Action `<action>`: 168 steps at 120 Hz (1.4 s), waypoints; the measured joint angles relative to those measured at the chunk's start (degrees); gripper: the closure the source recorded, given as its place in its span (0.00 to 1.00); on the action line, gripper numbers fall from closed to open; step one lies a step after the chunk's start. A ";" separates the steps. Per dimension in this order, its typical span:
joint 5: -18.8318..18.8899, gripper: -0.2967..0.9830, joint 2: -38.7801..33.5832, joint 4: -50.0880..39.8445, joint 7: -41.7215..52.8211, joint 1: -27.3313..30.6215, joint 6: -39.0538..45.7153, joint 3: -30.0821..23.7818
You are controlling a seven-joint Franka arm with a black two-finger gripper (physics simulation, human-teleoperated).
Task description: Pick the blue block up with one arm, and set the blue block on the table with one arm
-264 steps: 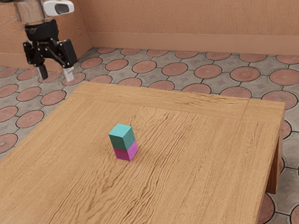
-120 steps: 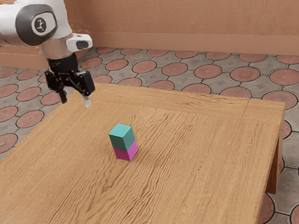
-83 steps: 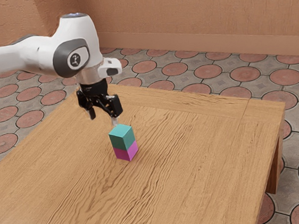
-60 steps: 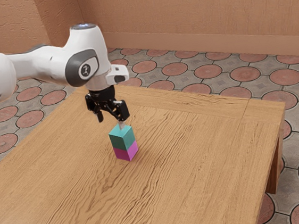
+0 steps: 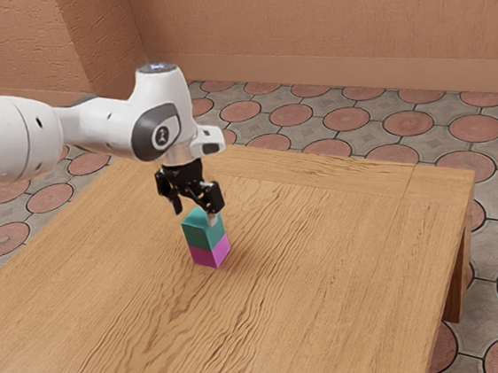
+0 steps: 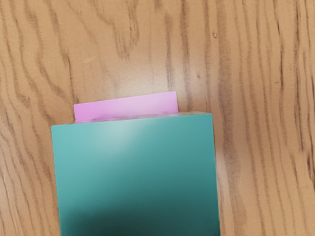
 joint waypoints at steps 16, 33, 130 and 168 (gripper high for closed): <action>-0.04 0.23 1.12 0.59 0.23 0.33 0.14 -0.06; -0.06 0.23 2.24 1.04 0.43 0.30 0.22 -0.15; -0.73 0.48 5.56 7.42 0.65 -1.68 -1.74 -0.85; -1.12 0.50 11.28 12.06 0.28 -6.07 -3.21 -1.06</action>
